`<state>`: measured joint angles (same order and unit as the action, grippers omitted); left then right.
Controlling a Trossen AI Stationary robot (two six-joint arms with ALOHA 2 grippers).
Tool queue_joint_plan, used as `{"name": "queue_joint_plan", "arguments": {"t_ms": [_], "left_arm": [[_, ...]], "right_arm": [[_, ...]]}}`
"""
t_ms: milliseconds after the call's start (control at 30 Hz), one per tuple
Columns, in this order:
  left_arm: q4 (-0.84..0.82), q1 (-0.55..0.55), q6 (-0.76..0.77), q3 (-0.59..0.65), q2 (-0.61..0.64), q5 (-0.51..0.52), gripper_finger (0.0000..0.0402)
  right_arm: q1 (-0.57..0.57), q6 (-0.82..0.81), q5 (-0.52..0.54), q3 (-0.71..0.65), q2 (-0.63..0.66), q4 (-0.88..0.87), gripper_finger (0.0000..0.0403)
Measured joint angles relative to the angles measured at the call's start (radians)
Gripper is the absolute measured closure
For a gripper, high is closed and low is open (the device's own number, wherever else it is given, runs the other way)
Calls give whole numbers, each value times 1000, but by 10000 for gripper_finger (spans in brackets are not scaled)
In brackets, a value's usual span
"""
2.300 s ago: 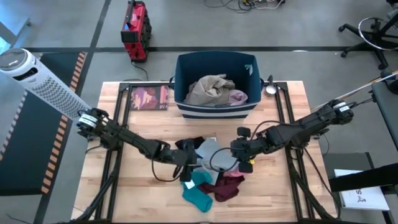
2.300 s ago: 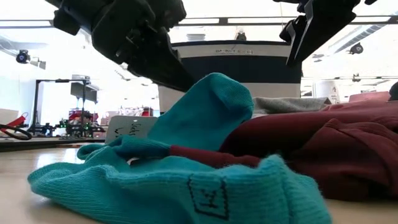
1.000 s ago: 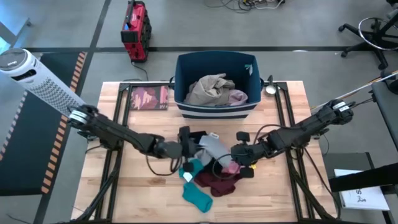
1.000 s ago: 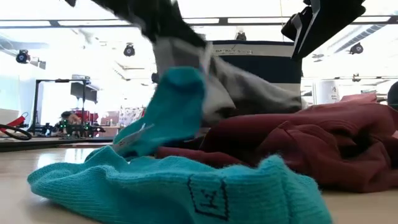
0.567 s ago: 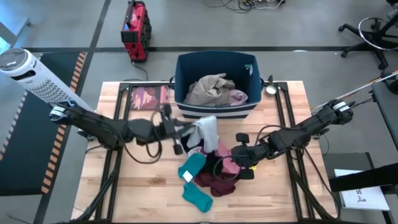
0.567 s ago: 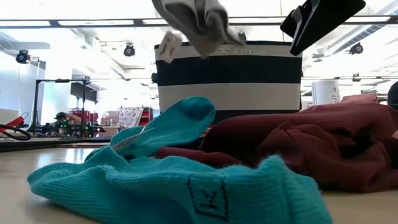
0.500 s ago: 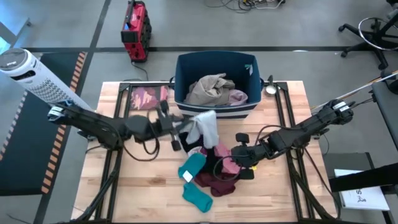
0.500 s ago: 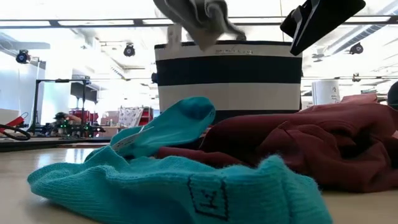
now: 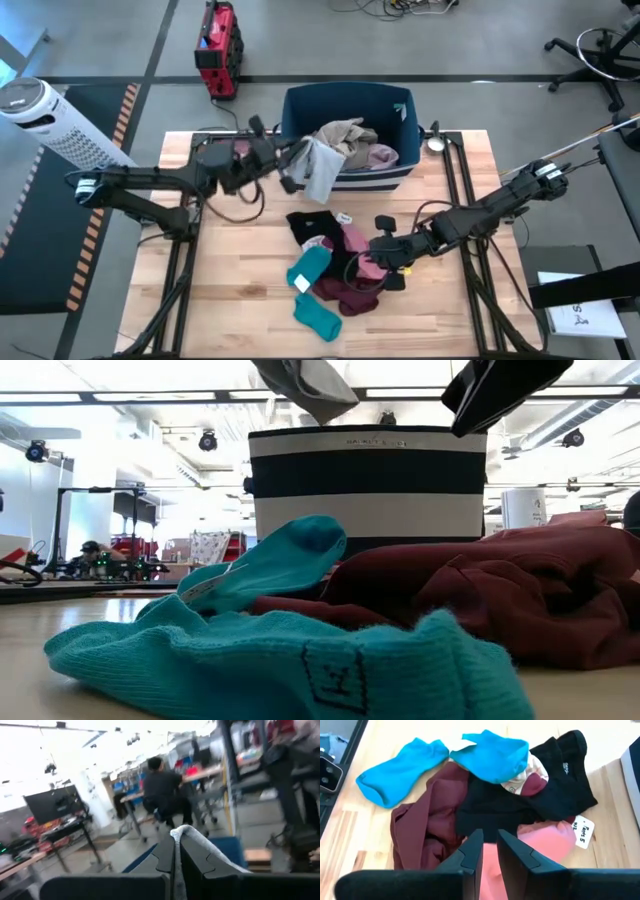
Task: Sort clothes
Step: Put the gray shorts into the blue bin
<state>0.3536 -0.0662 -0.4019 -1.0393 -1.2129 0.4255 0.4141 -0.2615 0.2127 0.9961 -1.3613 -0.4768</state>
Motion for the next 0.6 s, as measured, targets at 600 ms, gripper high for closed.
{"name": "queue_joint_plan", "arguments": {"t_ms": [600], "left_arm": [[-756, -251, -13, -706, -457, -132, 401]], "right_arm": [[0, 14, 24, -30, 0, 57, 366]]}}
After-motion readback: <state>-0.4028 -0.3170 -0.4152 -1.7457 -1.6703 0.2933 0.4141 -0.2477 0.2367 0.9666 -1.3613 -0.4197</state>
